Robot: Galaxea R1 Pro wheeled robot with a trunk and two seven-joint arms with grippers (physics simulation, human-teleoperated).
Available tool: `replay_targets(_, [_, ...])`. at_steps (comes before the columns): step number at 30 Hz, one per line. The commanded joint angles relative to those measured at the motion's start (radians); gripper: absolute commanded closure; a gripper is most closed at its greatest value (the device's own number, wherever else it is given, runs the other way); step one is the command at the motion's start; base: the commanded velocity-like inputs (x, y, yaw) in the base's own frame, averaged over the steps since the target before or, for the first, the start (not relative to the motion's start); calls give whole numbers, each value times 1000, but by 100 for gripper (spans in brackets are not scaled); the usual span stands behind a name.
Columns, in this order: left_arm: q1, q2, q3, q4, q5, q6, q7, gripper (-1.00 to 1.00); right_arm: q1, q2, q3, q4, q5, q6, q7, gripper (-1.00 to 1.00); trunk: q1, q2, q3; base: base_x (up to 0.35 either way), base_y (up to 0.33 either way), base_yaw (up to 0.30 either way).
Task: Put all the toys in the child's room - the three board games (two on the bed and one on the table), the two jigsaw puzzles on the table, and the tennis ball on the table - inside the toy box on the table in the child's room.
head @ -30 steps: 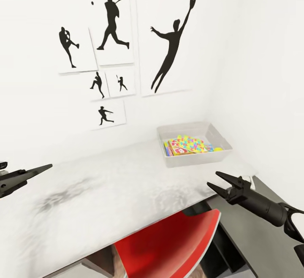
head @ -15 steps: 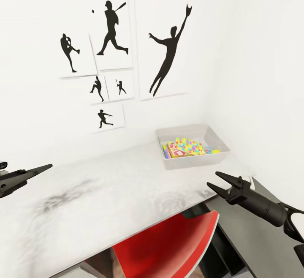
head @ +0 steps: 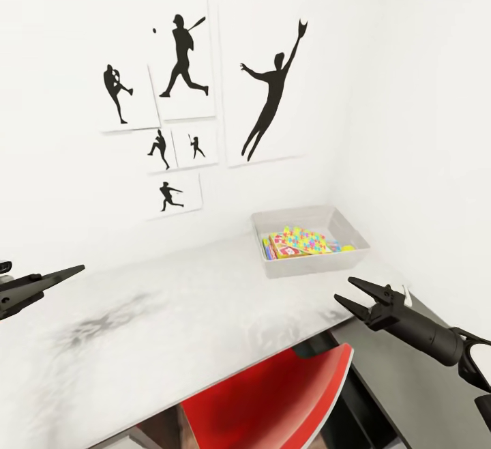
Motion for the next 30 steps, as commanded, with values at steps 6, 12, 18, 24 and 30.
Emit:
replay_targets(6, [-1, 0, 1, 0, -2, 11, -4, -100, -1, 0, -1, 0, 9, 3, 9, -100, 1, -2, 8, 0, 0, 0])
replay_targets(12, [-1, 0, 0, 1, -2, 11, -4, -100, -1, 0, -1, 0, 9, 3, 9, -100, 1, -2, 18, 0, 0, 0])
replay_targets(18, [-1, -2, 0, 1, -3, 11, -4, -100, -1, 0, -1, 0, 9, 3, 9, -100, 1, -2, 28, 0, 0, 0])
replay_targets(24, [-1, -3, 0, 1, -3, 11, -4, -100, -1, 1, -1, 0, 9, 3, 9, -100, 1, -2, 38, 0, 0, 0])
replay_targets(30, [-1, -3, 0, 1, -3, 10, -4, -100, -1, 1, 0, 0, 9, 3, 8, -100, 1, -2, 48, 0, 0, 0])
